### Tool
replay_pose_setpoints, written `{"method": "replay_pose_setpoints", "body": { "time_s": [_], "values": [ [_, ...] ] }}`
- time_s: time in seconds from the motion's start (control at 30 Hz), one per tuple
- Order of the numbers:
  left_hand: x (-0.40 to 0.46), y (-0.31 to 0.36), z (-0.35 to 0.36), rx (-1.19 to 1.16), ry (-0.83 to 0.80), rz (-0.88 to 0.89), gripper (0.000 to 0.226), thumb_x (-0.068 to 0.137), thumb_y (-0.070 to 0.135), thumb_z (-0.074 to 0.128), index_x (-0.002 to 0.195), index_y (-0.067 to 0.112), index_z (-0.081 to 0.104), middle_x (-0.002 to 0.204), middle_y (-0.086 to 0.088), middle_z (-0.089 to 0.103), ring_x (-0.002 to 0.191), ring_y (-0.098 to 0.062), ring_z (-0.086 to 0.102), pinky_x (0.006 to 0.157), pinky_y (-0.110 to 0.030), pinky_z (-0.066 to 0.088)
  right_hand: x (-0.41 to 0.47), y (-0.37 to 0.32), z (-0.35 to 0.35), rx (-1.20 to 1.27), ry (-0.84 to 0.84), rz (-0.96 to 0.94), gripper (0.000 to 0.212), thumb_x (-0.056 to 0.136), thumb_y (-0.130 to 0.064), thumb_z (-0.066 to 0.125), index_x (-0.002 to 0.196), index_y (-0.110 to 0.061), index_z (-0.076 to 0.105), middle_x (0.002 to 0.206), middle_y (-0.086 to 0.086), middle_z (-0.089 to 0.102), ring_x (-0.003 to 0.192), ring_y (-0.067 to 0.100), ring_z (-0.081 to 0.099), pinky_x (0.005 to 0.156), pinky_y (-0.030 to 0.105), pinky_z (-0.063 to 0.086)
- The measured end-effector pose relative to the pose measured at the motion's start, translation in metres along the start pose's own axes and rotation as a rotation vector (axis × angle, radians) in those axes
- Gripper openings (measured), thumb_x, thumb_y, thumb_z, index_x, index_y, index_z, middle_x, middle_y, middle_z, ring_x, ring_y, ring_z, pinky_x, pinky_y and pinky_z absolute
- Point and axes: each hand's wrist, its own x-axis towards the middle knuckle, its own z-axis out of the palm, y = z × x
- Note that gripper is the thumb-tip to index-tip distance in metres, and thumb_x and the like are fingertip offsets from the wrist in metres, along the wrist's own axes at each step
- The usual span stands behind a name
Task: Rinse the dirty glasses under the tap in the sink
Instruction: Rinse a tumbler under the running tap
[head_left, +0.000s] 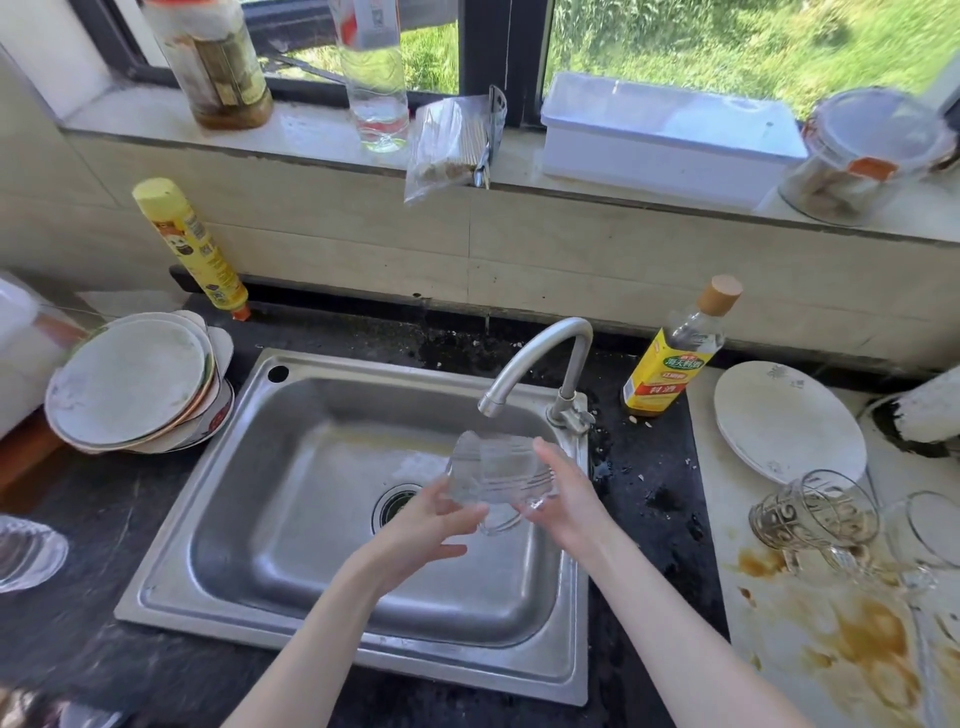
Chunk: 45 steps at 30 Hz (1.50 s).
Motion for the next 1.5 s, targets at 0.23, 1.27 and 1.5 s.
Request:
{"method": "replay_pose_setpoints", "body": {
  "time_s": [0.23,1.27,1.5],
  "values": [
    [0.01,0.003,-0.001,0.314,0.04,0.085,0.087,0.072,0.028,0.08,0.138,0.036,0.024,0.115,0.001,0.049,0.081,-0.009,0.059,0.077,-0.02,0.049,-0.011,-0.013,0.012,-0.658,0.116,-0.266,0.051,0.077,-0.03,0.075,0.118,-0.025,0.045,0.118,-0.007,0.047,0.105,0.009,0.048,0.091,0.028,0.042],
    [-0.018,0.004,-0.033,0.723,-0.276,0.311,0.053,0.074,0.028,0.077,0.112,0.041,0.042,0.111,0.023,0.055,0.098,0.014,0.051,0.078,-0.004,0.039,-0.117,0.036,0.032,-0.514,0.124,-0.193,0.037,0.09,-0.049,0.051,0.1,-0.015,0.063,0.096,-0.005,0.067,0.096,0.01,0.063,0.089,0.036,0.054],
    [-0.043,-0.023,0.007,0.931,-0.521,0.374,0.079,0.058,0.048,0.08,0.124,0.034,0.039,0.123,0.02,0.048,0.119,-0.004,0.043,0.091,-0.011,0.031,-0.193,0.097,-0.001,-0.648,0.353,-0.312,0.031,0.088,-0.045,0.057,0.08,-0.015,0.056,0.078,-0.011,0.054,0.075,0.004,0.054,0.076,0.02,0.05]
  ]
}}
